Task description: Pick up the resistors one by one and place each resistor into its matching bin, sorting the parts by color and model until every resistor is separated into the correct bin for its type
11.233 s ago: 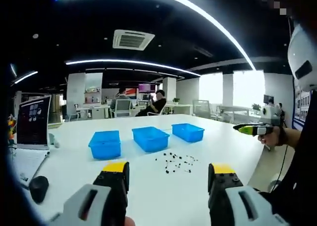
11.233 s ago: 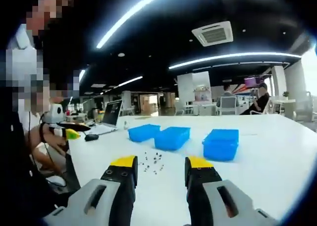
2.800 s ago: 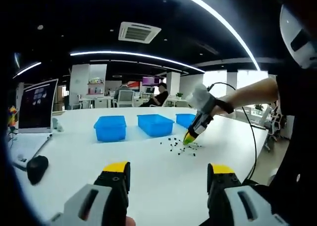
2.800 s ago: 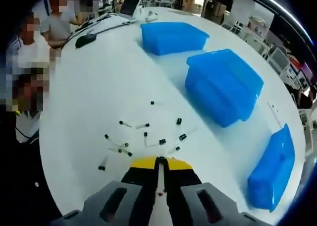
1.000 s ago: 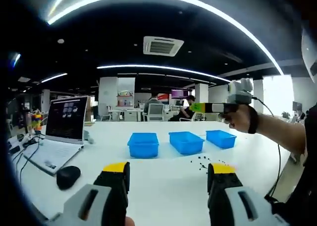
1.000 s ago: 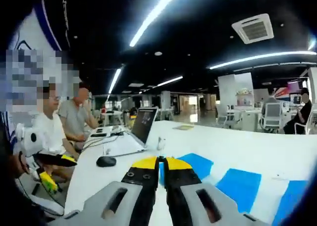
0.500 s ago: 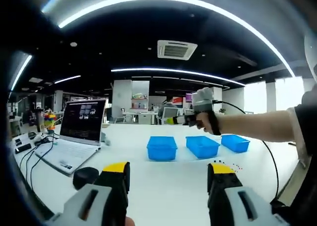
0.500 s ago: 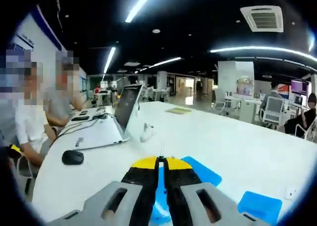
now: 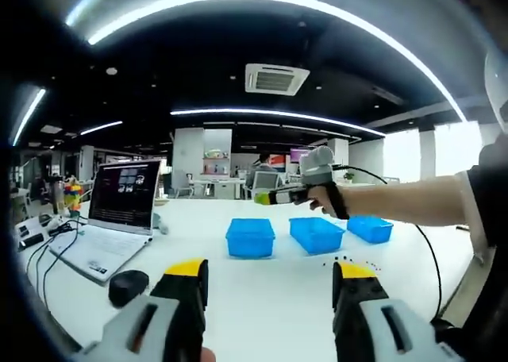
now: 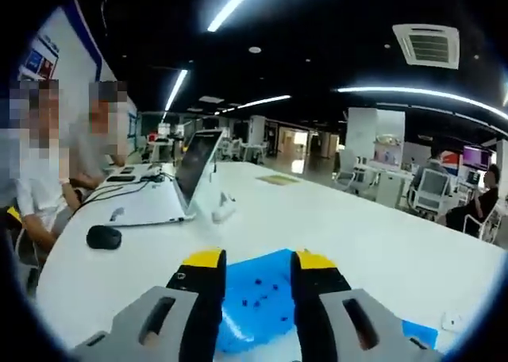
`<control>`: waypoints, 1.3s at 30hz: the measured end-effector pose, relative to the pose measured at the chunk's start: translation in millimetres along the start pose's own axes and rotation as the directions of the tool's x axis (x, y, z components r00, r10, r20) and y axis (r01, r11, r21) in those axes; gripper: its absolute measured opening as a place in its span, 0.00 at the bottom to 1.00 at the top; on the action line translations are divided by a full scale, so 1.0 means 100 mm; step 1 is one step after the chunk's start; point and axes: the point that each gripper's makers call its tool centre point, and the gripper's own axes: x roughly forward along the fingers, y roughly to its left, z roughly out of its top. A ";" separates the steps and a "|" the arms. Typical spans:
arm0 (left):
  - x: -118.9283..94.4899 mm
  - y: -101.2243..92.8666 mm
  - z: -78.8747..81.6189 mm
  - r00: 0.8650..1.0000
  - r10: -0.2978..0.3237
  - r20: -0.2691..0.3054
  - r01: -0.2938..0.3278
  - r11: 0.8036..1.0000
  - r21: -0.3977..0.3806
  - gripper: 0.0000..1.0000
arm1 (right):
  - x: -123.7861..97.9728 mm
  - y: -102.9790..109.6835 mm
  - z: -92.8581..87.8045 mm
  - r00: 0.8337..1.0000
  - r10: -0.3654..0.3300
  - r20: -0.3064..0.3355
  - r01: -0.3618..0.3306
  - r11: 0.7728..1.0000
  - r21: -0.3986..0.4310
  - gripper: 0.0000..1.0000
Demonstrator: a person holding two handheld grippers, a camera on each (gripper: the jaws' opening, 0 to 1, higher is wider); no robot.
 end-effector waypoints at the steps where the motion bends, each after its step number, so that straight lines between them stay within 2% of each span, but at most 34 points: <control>1: 0.01 -0.03 0.00 1.000 -0.012 -0.002 0.012 1.000 0.003 0.63 | -0.07 -0.01 0.01 1.000 0.004 0.006 -0.004 1.000 0.004 0.36; 3: 0.05 -0.05 -0.01 1.000 -0.018 0.000 0.018 1.000 -0.001 0.63 | -0.30 -0.05 0.00 1.000 0.004 0.018 -0.004 1.000 0.009 0.36; 9: 0.20 -0.22 0.00 0.996 -0.089 0.012 0.090 0.996 -0.021 0.64 | -1.05 -0.10 -0.14 0.999 -0.010 0.035 0.009 1.000 0.028 0.38; 11: 0.25 -0.28 0.01 0.994 -0.110 0.016 0.110 0.994 -0.015 0.64 | -1.42 -0.11 -0.22 0.998 -0.029 0.047 0.027 0.999 0.030 0.38; 14: 0.30 -0.36 0.01 0.991 -0.136 0.018 0.136 0.991 -0.007 0.64 | -1.94 -0.10 -0.34 0.995 -0.067 0.076 0.061 0.995 0.079 0.38; 17: 0.33 -0.44 0.00 0.985 -0.169 0.018 0.169 0.986 0.001 0.65 | -2.45 0.00 -0.48 0.991 -0.086 0.106 0.074 0.991 0.113 0.38; 21: 0.35 -0.58 -0.03 0.972 -0.236 0.005 0.236 0.972 0.005 0.65 | -2.99 0.08 -0.69 0.983 -0.152 0.106 0.135 0.980 0.149 0.38; 23: 0.35 -0.66 -0.05 0.960 -0.279 -0.006 0.279 0.960 0.003 0.65 | -3.30 0.12 -0.81 0.972 -0.211 0.103 0.190 0.965 0.181 0.38; 26: 0.36 -0.75 -0.10 0.944 -0.330 -0.026 0.330 0.944 -0.003 0.65 | -3.62 0.21 -0.98 0.961 -0.266 0.077 0.248 0.951 0.186 0.38; 29: 0.38 -0.82 -0.13 0.933 -0.358 -0.041 0.359 0.934 -0.001 0.65 | -3.85 0.29 -1.07 0.952 -0.302 0.055 0.288 0.940 0.181 0.38; 32: 0.39 -0.89 -0.14 0.923 -0.381 -0.050 0.382 0.924 0.008 0.65 | -3.97 0.34 -1.09 0.944 -0.328 0.031 0.321 0.936 0.144 0.37; 35: 0.39 -0.92 -0.14 0.917 -0.394 -0.052 0.395 0.918 0.013 0.65 | -3.98 0.34 -1.03 0.943 -0.330 0.030 0.324 0.937 0.127 0.36; 37: 0.38 -0.93 -0.13 0.917 -0.396 -0.051 0.397 0.917 0.016 0.65 | -3.92 0.31 -1.01 0.946 -0.325 -0.005 0.322 0.935 0.149 0.36; 39: 0.36 -0.92 -0.13 0.918 -0.393 -0.051 0.394 0.919 0.019 0.65 | -3.85 0.29 -0.95 0.954 -0.300 -0.016 0.300 0.946 0.126 0.35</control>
